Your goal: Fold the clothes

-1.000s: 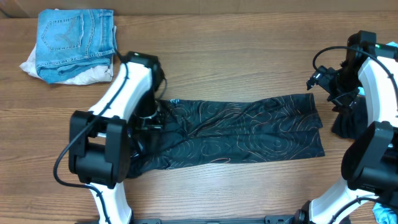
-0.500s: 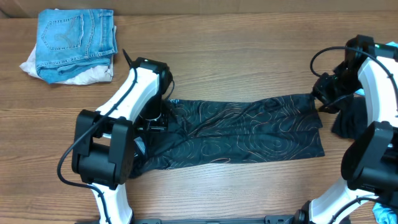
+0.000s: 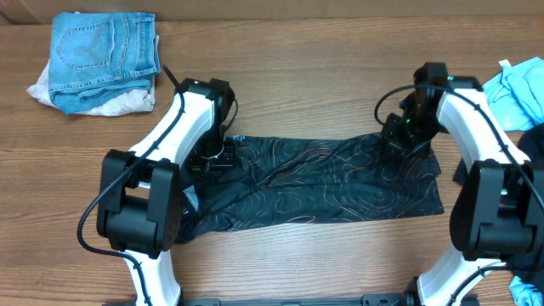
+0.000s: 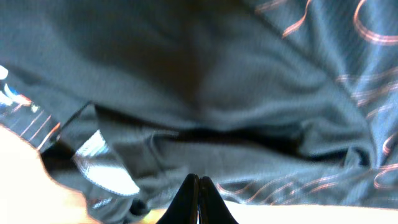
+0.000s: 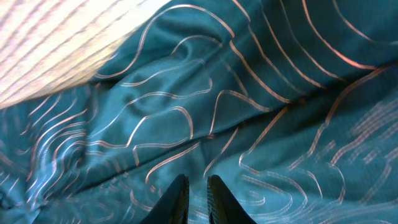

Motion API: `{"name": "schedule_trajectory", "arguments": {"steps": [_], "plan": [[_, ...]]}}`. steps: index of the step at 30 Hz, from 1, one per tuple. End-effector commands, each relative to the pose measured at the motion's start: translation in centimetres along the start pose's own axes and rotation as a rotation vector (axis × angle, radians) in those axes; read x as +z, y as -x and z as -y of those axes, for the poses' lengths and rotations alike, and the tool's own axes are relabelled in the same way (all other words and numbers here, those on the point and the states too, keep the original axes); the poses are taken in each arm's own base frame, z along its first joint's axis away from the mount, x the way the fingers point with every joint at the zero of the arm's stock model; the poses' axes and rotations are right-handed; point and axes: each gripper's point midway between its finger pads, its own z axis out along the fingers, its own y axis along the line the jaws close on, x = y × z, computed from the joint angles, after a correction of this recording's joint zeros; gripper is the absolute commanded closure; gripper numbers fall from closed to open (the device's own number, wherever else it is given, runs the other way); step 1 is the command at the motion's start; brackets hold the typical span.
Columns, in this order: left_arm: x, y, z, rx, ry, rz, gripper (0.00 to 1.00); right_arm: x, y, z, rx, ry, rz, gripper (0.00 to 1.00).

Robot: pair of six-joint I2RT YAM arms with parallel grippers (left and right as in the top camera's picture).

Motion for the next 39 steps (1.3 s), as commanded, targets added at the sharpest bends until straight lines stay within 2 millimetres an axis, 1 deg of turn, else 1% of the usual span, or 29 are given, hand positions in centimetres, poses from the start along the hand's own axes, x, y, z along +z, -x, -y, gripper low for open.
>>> {"name": "schedule_trajectory", "arguments": {"steps": [1,5,10,15,17,22,28,30,35,36,38,39], "plan": [[1.3,-0.7,0.0,-0.030,-0.006,-0.031,0.96,0.3,-0.1,0.4,0.044,0.010,0.023,0.87],[3.1,-0.6,0.0,-0.039,-0.008,-0.022,0.96,1.6,0.3,0.8,0.036,0.011,0.052,0.87],[4.7,-0.9,-0.2,-0.059,-0.007,-0.023,0.96,2.5,1.0,1.5,0.030,-0.010,0.095,0.86],[5.5,-1.2,-0.4,-0.062,-0.005,-0.030,0.94,3.0,1.8,2.8,0.041,-0.072,0.137,0.83],[5.7,-1.3,-0.5,-0.062,-0.004,-0.030,0.93,3.3,2.0,3.6,0.076,-0.105,0.137,0.83],[6.2,-1.7,-1.4,-0.084,0.007,-0.049,0.93,3.9,1.0,5.5,0.145,-0.155,0.081,0.84],[6.6,-1.9,-3.4,-0.133,0.015,-0.074,0.94,3.2,-0.1,8.2,0.243,-0.202,0.030,0.86],[6.6,-1.9,-4.3,-0.152,0.005,-0.083,0.95,2.7,-0.4,9.6,0.284,-0.222,0.011,0.86],[6.6,-1.8,-5.8,-0.188,-0.011,-0.096,0.95,1.6,-0.4,12.3,0.368,-0.250,0.007,0.86],[6.6,-1.8,-6.1,-0.197,-0.014,-0.098,0.95,1.4,-0.4,12.7,0.400,-0.245,0.008,0.89],[6.6,-1.7,-6.3,-0.201,-0.018,-0.099,0.96,1.2,-0.3,12.9,0.423,-0.214,0.006,0.94],[6.6,-1.8,-6.4,-0.187,-0.018,-0.103,0.96,1.0,-0.1,12.5,0.430,-0.166,-0.003,0.96]]}}
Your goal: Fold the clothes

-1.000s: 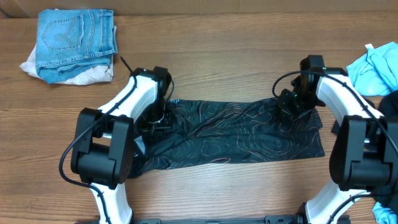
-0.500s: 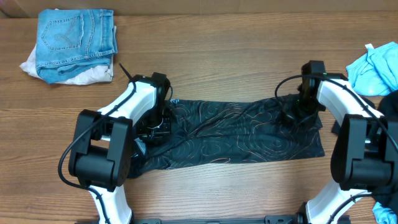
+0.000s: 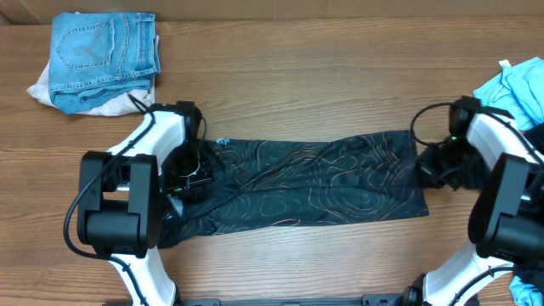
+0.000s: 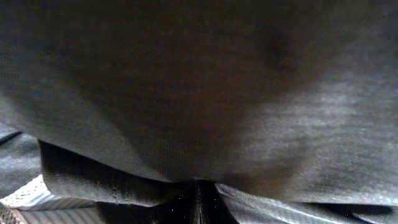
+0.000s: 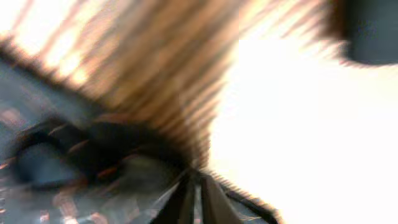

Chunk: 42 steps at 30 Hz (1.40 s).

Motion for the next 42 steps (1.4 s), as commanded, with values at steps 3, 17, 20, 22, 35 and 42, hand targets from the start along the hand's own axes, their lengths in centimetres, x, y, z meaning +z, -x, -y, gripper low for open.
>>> {"name": "schedule_trajectory", "arguments": {"steps": [3,17,20,22,35,42], "plan": [[1.4,-0.1,-1.7,0.021,0.062,-0.026,0.96,-2.0,1.0,-1.4,-0.003,0.109,-0.012,0.96],[1.4,-0.1,-1.6,0.025,0.061,-0.025,0.88,-4.9,2.5,-4.9,-0.121,0.222,0.057,0.29],[1.4,-0.1,-1.6,0.030,0.061,-0.025,0.87,-4.6,2.5,-5.3,-0.133,0.225,0.068,0.28],[1.4,-0.1,-1.6,0.030,0.061,-0.026,0.87,-4.2,2.6,-5.9,-0.165,0.230,0.085,0.30],[1.4,-0.4,-1.7,0.051,0.061,-0.036,0.88,-2.9,2.2,-7.1,-0.219,0.201,0.103,0.44],[1.4,-0.4,-1.7,0.051,0.061,-0.036,0.88,-2.9,2.5,-6.8,-0.217,0.182,0.115,0.45]]}}
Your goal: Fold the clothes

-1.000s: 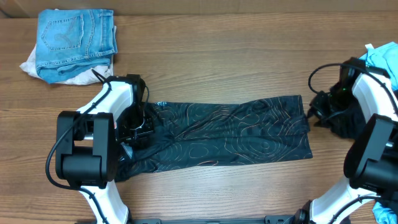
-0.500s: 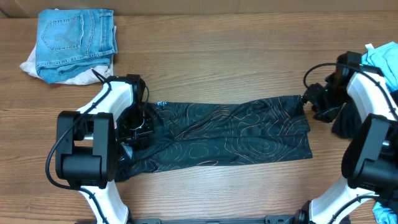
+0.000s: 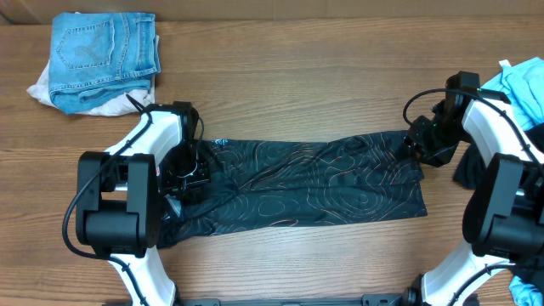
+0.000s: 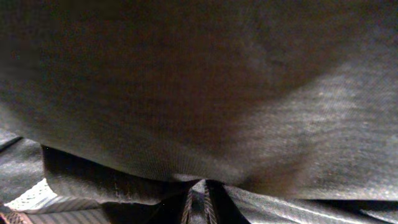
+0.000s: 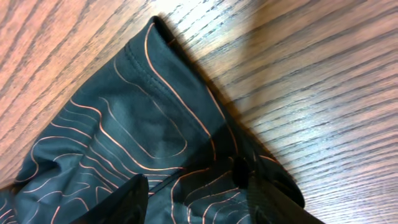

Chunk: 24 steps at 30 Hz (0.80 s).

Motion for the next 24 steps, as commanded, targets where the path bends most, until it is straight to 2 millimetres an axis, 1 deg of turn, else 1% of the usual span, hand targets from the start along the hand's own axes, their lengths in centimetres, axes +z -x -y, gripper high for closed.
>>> {"name": "schedule_trajectory", "arguments": {"steps": [1,5,6,8,11,13,15,17,18,19,20,24], "plan": [[1.41,-0.36,-1.16,0.012,0.052,-0.032,0.88,0.43,0.19,0.67,-0.003,-0.035,0.006,0.44],[1.41,-0.36,-1.16,0.012,0.052,-0.032,0.88,0.41,0.52,0.98,-0.005,-0.055,0.021,0.45],[1.41,-0.36,-1.16,0.012,0.052,-0.032,0.88,0.41,0.53,0.97,-0.005,-0.054,0.022,0.48],[1.41,-0.36,-1.16,0.012,0.052,-0.032,0.88,0.41,0.53,0.97,-0.005,-0.054,0.022,0.57],[1.41,-0.36,-1.16,0.012,0.052,-0.032,0.88,0.41,0.53,0.97,-0.004,-0.054,0.022,0.59],[1.41,-0.36,-1.16,0.012,0.052,-0.032,0.88,0.42,0.51,0.98,-0.004,-0.054,0.021,0.65],[1.42,-0.35,-1.14,0.012,0.052,-0.032,0.88,0.46,0.47,1.00,-0.004,-0.055,0.020,0.67],[1.42,-0.36,-1.15,0.012,0.052,-0.032,0.88,0.47,0.46,1.01,-0.004,-0.055,0.020,0.75],[1.42,-0.36,-1.15,0.012,0.052,-0.032,0.88,0.47,0.47,1.01,-0.004,-0.055,0.020,0.82],[1.41,-0.37,-1.16,0.012,0.052,-0.032,0.88,0.47,0.46,1.02,-0.003,-0.056,0.020,0.95],[1.41,-0.37,-1.16,0.012,0.052,-0.032,0.88,0.47,0.45,1.03,-0.002,-0.056,0.019,0.96],[1.41,-0.41,-1.17,0.012,0.053,-0.034,0.88,0.35,0.35,1.58,0.020,-0.083,0.017,0.96]]}}
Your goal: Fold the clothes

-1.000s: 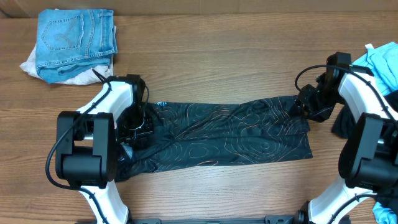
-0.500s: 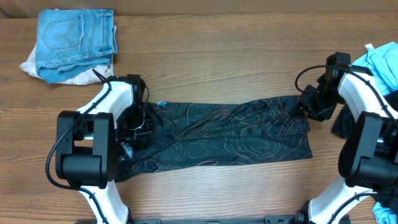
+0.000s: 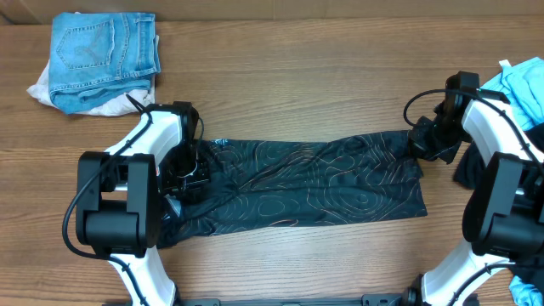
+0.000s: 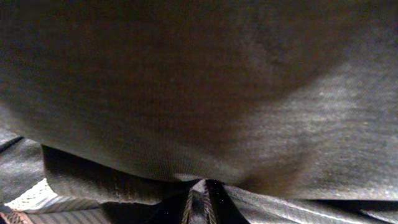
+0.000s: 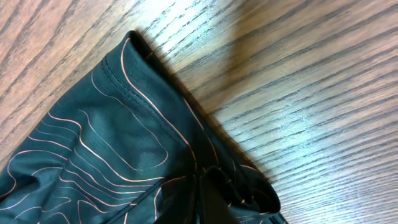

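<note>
A dark garment (image 3: 323,183) with thin copper lines lies stretched in a long strip across the wooden table (image 3: 297,76). My left gripper (image 3: 189,167) sits at its left end, shut on a fold of the grey-black cloth (image 4: 217,93), which fills the left wrist view; the fingertips (image 4: 199,202) show only at the bottom. My right gripper (image 3: 422,143) is at the far right corner of the garment. There its fingers (image 5: 202,193) are pinched together on a bunched bit of hem (image 5: 93,143), next to bare wood.
Folded blue jeans (image 3: 102,47) lie on a white cloth at the far left corner. A light blue garment (image 3: 518,89) and a dark item (image 3: 537,140) lie at the right edge, close to the right arm.
My right gripper, open over the garment's far right corner, has shut on the hem there. The left gripper and the garment have not moved.
At first both grippers held the far edge of a rumpled garment, closer together. Then the arms stood further apart and the garment lay stretched longer and flatter. The right gripper then stood open at the far right corner, and is now shut on it.
</note>
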Motion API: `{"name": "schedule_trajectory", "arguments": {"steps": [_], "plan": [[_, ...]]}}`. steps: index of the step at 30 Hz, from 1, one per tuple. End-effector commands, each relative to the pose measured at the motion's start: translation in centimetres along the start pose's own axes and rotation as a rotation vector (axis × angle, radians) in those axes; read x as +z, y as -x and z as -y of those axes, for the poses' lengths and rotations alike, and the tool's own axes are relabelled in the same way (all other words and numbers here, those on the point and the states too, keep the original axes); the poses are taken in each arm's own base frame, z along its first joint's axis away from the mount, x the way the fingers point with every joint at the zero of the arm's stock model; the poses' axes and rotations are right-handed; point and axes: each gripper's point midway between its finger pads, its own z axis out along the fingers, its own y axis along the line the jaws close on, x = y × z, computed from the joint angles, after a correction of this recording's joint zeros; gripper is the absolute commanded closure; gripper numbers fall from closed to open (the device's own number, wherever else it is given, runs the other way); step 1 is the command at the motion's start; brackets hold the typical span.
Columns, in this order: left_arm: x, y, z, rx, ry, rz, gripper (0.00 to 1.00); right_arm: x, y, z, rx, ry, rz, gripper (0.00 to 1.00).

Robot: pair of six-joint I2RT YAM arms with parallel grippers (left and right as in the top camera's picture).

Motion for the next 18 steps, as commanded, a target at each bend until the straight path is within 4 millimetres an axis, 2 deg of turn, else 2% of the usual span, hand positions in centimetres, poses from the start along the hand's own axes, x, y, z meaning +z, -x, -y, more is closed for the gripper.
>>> {"name": "schedule_trajectory", "arguments": {"steps": [1,8,12,14,18], "plan": [[1.4,-0.4,-1.1,0.011,0.051,-0.034,0.88,0.1,-0.2,0.9,0.034,-0.038,-0.009,0.96],[1.4,-0.4,-1.2,0.010,0.051,-0.035,0.87,-1.6,-2.1,2.2,0.088,-0.085,-0.106,0.96],[1.4,-0.5,-1.3,0.009,0.057,-0.038,0.87,-2.6,-2.6,4.0,0.158,-0.181,-0.123,0.96],[1.3,-0.6,-1.9,0.007,0.087,-0.041,0.86,-2.9,-2.4,5.8,0.205,-0.263,-0.098,0.96],[1.3,-0.7,-2.9,-0.022,0.110,-0.048,0.88,-3.3,-2.0,7.6,0.291,-0.307,-0.077,0.96]]}}
